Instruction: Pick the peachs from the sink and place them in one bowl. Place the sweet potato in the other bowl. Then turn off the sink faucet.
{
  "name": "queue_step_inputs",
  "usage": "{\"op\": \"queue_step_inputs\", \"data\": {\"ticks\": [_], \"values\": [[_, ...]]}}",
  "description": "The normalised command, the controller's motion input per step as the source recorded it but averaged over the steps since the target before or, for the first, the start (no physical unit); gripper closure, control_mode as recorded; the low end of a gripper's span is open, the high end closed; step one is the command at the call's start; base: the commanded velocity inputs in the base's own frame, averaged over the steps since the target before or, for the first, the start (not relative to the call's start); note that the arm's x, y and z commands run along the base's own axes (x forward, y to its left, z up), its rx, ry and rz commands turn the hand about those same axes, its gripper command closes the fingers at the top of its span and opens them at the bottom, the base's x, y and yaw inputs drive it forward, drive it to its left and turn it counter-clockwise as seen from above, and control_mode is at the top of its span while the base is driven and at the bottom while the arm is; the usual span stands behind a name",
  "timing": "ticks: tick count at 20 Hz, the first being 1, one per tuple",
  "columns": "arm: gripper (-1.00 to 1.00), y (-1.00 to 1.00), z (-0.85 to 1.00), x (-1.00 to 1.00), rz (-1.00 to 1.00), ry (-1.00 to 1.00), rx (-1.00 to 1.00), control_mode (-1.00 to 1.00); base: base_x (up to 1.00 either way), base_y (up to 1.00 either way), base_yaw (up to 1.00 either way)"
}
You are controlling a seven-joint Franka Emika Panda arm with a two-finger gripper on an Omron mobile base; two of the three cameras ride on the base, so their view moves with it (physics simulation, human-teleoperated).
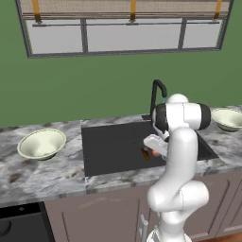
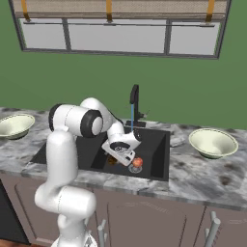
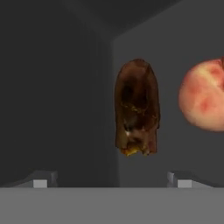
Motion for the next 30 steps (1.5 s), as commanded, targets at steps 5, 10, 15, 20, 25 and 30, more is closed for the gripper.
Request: {"op": "queue_step_inputs", "data": {"ticks": [5, 10, 15, 20, 25, 30], "values": [[-1.0, 0.01, -0.22, 0.4, 0.0, 0.0, 0.01, -1.0, 0.0, 0.0, 0.0], [-1.0, 0.02, -0.27, 0.4, 0.0, 0.0, 0.0, -1.0, 0.0, 0.0, 0.0], [-1.0, 0.0, -0.39, 0.29, 0.0, 0.0, 0.0, -1.0, 0.0, 0.0, 0.0], [-1.0, 0.0, -0.59, 0.04, 0.0, 0.0, 0.0, -1.0, 0.0, 0.0, 0.0], [-1.0, -0.03, -0.58, -0.14, -0.05, 0.0, 0.0, -1.0, 0.0, 0.0, 0.0], [-1.0, 0.0, -0.59, -0.57, -0.11, 0.03, 0.0, -1.0, 0.0, 0.0, 0.0]]}}
